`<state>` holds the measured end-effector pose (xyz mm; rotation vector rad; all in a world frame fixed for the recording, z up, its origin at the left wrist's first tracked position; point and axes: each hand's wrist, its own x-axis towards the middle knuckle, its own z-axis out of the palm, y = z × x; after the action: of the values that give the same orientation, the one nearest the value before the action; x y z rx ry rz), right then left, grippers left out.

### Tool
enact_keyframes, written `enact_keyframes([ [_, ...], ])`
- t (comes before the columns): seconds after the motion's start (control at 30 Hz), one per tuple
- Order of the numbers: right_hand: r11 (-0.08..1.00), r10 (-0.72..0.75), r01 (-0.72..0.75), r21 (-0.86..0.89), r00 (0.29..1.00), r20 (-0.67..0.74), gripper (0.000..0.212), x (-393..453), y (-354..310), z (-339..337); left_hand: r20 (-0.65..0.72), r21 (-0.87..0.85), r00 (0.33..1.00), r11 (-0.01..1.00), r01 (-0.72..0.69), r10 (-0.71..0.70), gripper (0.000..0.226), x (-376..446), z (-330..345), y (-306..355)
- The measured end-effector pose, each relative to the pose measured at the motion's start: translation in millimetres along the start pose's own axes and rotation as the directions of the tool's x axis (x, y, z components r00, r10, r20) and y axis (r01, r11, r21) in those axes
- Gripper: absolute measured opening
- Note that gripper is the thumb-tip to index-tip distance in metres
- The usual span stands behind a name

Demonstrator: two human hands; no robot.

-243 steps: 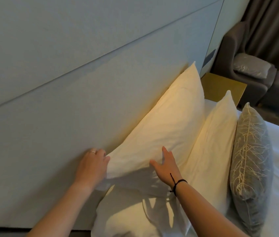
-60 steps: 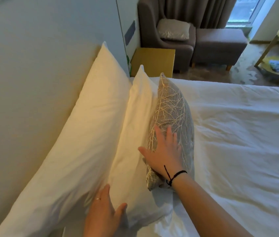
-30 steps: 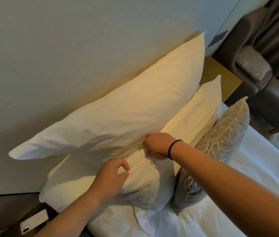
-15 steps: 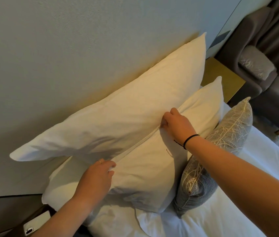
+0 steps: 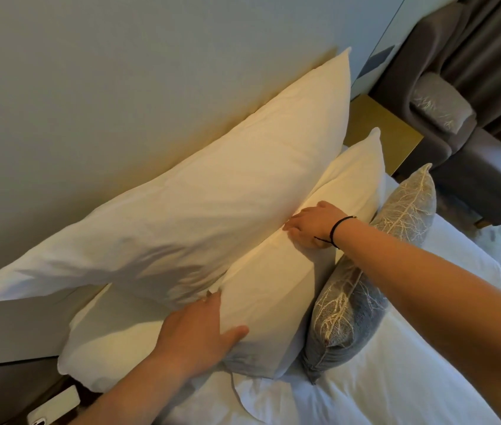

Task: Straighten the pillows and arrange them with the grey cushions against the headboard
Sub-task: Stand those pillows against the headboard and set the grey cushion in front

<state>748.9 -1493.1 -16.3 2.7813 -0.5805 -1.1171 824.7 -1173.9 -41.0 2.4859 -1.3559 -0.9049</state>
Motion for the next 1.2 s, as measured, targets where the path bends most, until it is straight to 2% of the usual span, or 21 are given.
enact_keyframes([
  [0.13,0.990,0.084,-0.083,-0.113,0.996,0.002,0.041,4.6,44.0,-6.8,-0.093,0.081,0.995,0.995,0.051,-0.043,0.058,9.2,10.5,13.6],
  [0.23,0.981,0.119,-0.120,-0.150,0.993,-0.019,0.037,12.5,69.0,-9.2,-0.140,0.112,0.990,0.993,0.022,-0.006,0.052,16.6,13.2,10.7],
  [0.33,0.967,0.124,-0.133,-0.218,0.991,-0.055,0.030,19.4,77.9,-7.2,-0.062,0.104,0.997,0.994,-0.037,0.043,0.053,23.6,13.9,8.7],
  [0.43,0.946,0.132,-0.146,-0.290,0.989,-0.067,0.014,20.8,73.8,-4.0,0.051,0.056,0.997,0.997,-0.059,0.056,0.056,27.7,8.0,14.2],
  [0.53,0.944,0.141,-0.144,-0.296,0.990,-0.033,0.020,18.3,74.1,-7.7,0.109,0.033,0.989,0.994,-0.104,0.099,0.052,27.2,3.4,23.9],
  [0.67,0.950,0.176,-0.191,-0.248,0.981,-0.082,0.004,6.7,83.0,-21.4,-0.058,0.131,0.982,0.976,-0.171,0.180,0.032,17.6,-3.3,33.8],
  [0.73,0.954,0.175,-0.202,-0.223,0.975,-0.136,0.008,1.2,89.0,-26.5,-0.166,0.155,0.952,0.961,-0.231,0.256,0.028,10.5,-12.4,40.2],
  [0.8,0.961,0.163,-0.201,-0.190,0.967,-0.195,0.008,-6.2,93.6,-31.1,-0.229,0.217,0.898,0.919,-0.330,0.376,0.035,3.8,-16.7,40.4],
  [0.87,0.969,0.144,-0.193,-0.153,0.948,-0.283,0.004,-14.8,95.8,-30.6,-0.263,0.230,0.863,0.897,-0.378,0.432,0.044,-2.3,-16.5,38.2],
  [0.93,0.978,0.123,-0.176,-0.115,0.923,-0.365,0.014,-22.7,92.4,-22.3,-0.203,0.203,0.904,0.919,-0.338,0.377,0.048,-9.2,-10.1,37.3],
  [1.0,0.979,0.140,-0.188,-0.081,0.904,-0.405,0.013,-27.1,84.6,-8.9,-0.124,0.188,0.937,0.934,-0.302,0.328,0.050,-16.0,-0.1,36.8],
  [1.1,0.959,0.254,-0.281,-0.030,0.904,-0.343,0.018,-29.1,75.6,3.6,-0.121,0.000,0.983,0.991,-0.138,0.136,0.034,-9.9,15.7,28.9],
  [1.2,0.936,0.350,-0.349,0.045,0.908,-0.230,0.025,-30.7,73.8,0.3,-0.076,-0.184,0.994,0.979,-0.090,0.077,0.042,0.7,9.6,22.9],
])
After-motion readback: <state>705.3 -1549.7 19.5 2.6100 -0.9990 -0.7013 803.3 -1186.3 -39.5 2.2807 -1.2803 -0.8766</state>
